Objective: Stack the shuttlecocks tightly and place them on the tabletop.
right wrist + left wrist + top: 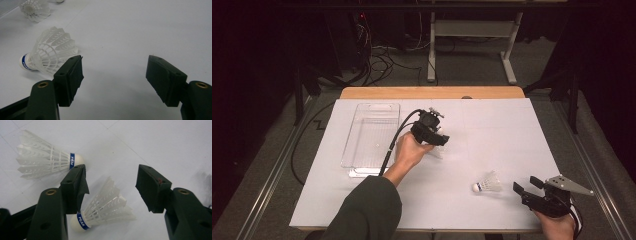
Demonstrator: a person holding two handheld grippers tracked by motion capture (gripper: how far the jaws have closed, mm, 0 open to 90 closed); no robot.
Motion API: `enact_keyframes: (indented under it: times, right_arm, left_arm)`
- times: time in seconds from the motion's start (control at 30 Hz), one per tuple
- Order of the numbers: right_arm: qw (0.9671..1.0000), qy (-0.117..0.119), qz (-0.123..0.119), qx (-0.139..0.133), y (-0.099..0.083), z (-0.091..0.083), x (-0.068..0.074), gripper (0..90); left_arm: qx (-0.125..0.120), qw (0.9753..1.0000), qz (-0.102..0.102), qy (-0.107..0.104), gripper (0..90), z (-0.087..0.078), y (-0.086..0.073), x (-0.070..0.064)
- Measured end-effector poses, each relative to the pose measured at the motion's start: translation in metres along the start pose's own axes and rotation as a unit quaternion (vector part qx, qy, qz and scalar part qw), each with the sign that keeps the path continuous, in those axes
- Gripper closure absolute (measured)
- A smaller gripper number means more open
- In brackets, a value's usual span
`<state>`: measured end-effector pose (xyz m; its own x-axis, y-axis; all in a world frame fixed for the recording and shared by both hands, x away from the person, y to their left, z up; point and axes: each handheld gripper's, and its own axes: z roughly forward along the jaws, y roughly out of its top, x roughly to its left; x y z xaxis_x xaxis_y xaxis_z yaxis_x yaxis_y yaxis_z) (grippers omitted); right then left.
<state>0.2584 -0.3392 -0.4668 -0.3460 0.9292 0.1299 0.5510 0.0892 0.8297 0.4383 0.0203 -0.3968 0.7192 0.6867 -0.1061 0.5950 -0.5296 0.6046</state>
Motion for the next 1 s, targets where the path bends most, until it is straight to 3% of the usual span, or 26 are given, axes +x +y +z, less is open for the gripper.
enact_keyframes:
  times: [1.0]
  right_arm:
    - [1.0,-0.001,0.003,0.0,0.0,0.0,0.0,30.4]
  left_arm:
    - [-0.012,0.9997,0.016,-0.01,40.1,-0.024,-0.018,-0.011]
